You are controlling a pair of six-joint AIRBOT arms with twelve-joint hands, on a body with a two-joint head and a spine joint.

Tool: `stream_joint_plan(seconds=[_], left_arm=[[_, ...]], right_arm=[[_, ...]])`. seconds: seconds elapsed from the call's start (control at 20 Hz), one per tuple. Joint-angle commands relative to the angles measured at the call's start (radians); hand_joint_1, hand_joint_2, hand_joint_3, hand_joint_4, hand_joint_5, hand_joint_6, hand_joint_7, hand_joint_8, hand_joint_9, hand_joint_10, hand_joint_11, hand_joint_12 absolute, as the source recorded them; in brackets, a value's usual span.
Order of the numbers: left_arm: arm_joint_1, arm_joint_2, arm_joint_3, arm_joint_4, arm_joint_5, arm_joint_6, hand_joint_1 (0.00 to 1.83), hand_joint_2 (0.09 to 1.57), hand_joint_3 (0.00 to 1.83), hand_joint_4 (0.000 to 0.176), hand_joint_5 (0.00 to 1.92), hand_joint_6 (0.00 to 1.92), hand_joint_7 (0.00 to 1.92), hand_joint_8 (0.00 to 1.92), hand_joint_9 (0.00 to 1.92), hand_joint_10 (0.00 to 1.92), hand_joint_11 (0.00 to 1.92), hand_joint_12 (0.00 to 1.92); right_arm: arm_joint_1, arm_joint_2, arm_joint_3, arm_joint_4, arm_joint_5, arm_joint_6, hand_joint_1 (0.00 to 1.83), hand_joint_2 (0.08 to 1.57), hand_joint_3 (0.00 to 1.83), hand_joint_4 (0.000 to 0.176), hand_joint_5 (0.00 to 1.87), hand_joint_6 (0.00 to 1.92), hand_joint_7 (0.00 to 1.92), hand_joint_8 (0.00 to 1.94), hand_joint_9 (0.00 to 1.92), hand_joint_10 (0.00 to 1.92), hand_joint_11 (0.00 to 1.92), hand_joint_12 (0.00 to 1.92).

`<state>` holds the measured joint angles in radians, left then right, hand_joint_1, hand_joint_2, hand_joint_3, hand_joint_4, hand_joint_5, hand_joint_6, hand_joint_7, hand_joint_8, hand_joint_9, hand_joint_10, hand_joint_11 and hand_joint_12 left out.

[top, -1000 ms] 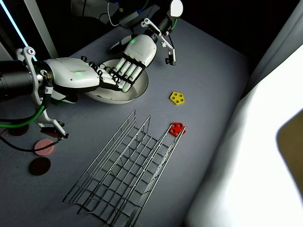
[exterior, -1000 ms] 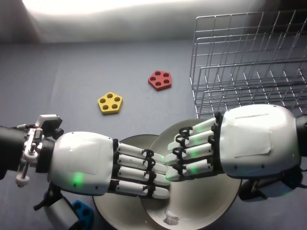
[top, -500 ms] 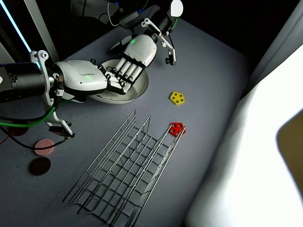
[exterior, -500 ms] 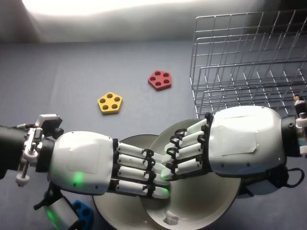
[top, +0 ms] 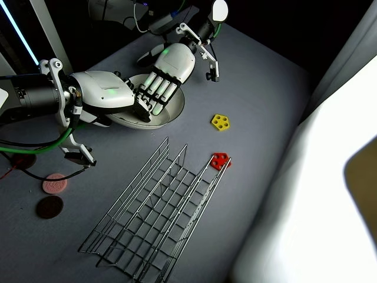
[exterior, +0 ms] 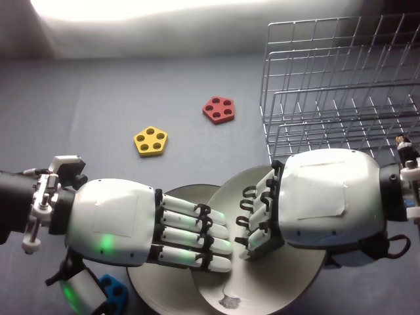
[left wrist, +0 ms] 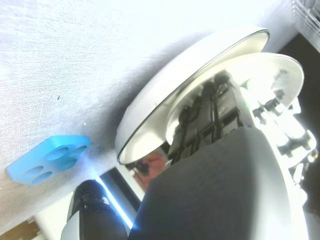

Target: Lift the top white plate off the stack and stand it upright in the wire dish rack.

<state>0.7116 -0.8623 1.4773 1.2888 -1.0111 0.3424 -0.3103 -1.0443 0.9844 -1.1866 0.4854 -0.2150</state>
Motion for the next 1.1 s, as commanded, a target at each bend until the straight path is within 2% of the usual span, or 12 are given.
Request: stream_joint_plan(seconds=[0.0, 0.05, 0.1, 0.35, 0.4, 0.45, 0.5, 0.55, 0.6, 0.85, 0.95, 1.05], left_arm=[[-0.011, -0.013, -0.002, -0.013, 0.016, 0.000, 0.04, 0.88, 0.00, 0.000, 0.11, 0.01, 0.12, 0.01, 0.12, 0.01, 0.14, 0.03], [-0.011, -0.013, -0.002, -0.013, 0.016, 0.000, 0.04, 0.88, 0.00, 0.000, 0.11, 0.01, 0.11, 0.01, 0.11, 0.01, 0.12, 0.02], [-0.011, -0.013, -0.002, -0.014, 0.016, 0.000, 0.03, 0.88, 0.00, 0.000, 0.10, 0.00, 0.11, 0.00, 0.11, 0.01, 0.12, 0.02], [-0.011, -0.003, 0.000, -0.046, 0.002, -0.002, 0.02, 0.89, 0.00, 0.000, 0.10, 0.00, 0.10, 0.00, 0.11, 0.00, 0.11, 0.01], [-0.011, -0.002, 0.001, -0.050, 0.001, -0.002, 0.02, 0.89, 0.00, 0.000, 0.10, 0.01, 0.09, 0.01, 0.10, 0.00, 0.11, 0.01], [-0.011, 0.000, 0.002, -0.058, -0.001, -0.002, 0.02, 0.89, 0.00, 0.000, 0.10, 0.01, 0.09, 0.01, 0.10, 0.00, 0.11, 0.01], [-0.011, 0.002, 0.003, -0.068, -0.004, -0.003, 0.02, 0.89, 0.00, 0.000, 0.10, 0.01, 0.10, 0.01, 0.10, 0.00, 0.11, 0.01], [-0.011, 0.009, 0.005, -0.095, -0.011, -0.003, 0.02, 0.89, 0.00, 0.000, 0.09, 0.00, 0.10, 0.01, 0.10, 0.00, 0.11, 0.01], [-0.012, 0.014, 0.006, -0.111, -0.018, -0.004, 0.02, 0.90, 0.00, 0.000, 0.09, 0.00, 0.10, 0.00, 0.10, 0.00, 0.10, 0.01], [-0.016, 0.052, 0.013, -0.164, -0.060, -0.006, 0.04, 0.89, 0.00, 0.000, 0.09, 0.01, 0.09, 0.01, 0.10, 0.01, 0.12, 0.01], [-0.017, 0.068, 0.024, -0.195, -0.082, -0.011, 0.04, 0.89, 0.00, 0.000, 0.10, 0.01, 0.09, 0.01, 0.09, 0.00, 0.11, 0.01], [-0.019, 0.083, 0.034, -0.221, -0.105, -0.018, 0.03, 0.89, 0.00, 0.000, 0.10, 0.01, 0.09, 0.00, 0.09, 0.00, 0.11, 0.01]], right_arm=[[0.004, 0.003, -0.014, 0.036, 0.061, 0.013, 1.37, 1.08, 0.00, 0.000, 0.97, 0.80, 1.03, 0.55, 1.02, 0.76, 1.06, 0.09], [0.006, 0.003, -0.021, 0.037, 0.061, 0.013, 1.37, 1.10, 0.00, 0.000, 0.93, 1.04, 1.01, 0.77, 1.00, 1.00, 1.12, 0.07], [0.009, 0.003, -0.028, 0.037, 0.062, 0.013, 1.37, 1.09, 0.00, 0.000, 0.93, 1.06, 1.05, 0.76, 1.02, 1.01, 1.16, 0.07], [0.017, 0.003, -0.045, 0.037, 0.061, 0.013, 1.39, 1.05, 0.00, 0.000, 1.01, 0.96, 1.13, 0.60, 1.15, 0.82, 1.28, 0.05], [0.017, 0.003, -0.045, 0.037, 0.061, 0.013, 1.48, 1.01, 0.00, 0.000, 1.09, 0.80, 1.28, 0.20, 1.30, 0.39, 1.13, 0.95], [0.017, 0.003, -0.046, 0.038, 0.061, 0.013, 1.48, 1.01, 0.00, 0.000, 1.09, 0.80, 1.28, 0.20, 1.30, 0.39, 1.13, 0.95], [0.017, 0.003, -0.046, 0.038, 0.061, 0.013, 1.50, 1.00, 0.00, 0.000, 1.09, 0.81, 1.27, 0.20, 1.31, 0.34, 1.09, 1.15], [0.017, 0.003, -0.047, 0.039, 0.061, 0.013, 1.50, 1.04, 0.00, 0.000, 1.03, 0.90, 1.12, 0.48, 1.18, 0.57, 0.99, 1.32], [0.017, 0.003, -0.047, 0.039, 0.061, 0.013, 1.49, 1.05, 0.00, 0.000, 1.01, 0.95, 1.05, 0.61, 1.13, 0.65, 0.95, 1.35], [0.031, 0.009, -0.051, 0.053, 0.062, 0.013, 1.50, 1.04, 0.00, 0.000, 1.05, 0.90, 1.13, 0.47, 1.12, 0.67, 0.95, 1.35], [0.036, 0.010, -0.052, 0.060, 0.062, 0.013, 1.50, 1.03, 0.00, 0.000, 1.08, 0.86, 1.20, 0.30, 1.15, 0.61, 0.95, 1.35], [0.041, 0.011, -0.054, 0.064, 0.063, 0.013, 1.50, 1.04, 0.00, 0.000, 1.07, 0.86, 1.18, 0.34, 1.14, 0.63, 0.95, 1.35]])
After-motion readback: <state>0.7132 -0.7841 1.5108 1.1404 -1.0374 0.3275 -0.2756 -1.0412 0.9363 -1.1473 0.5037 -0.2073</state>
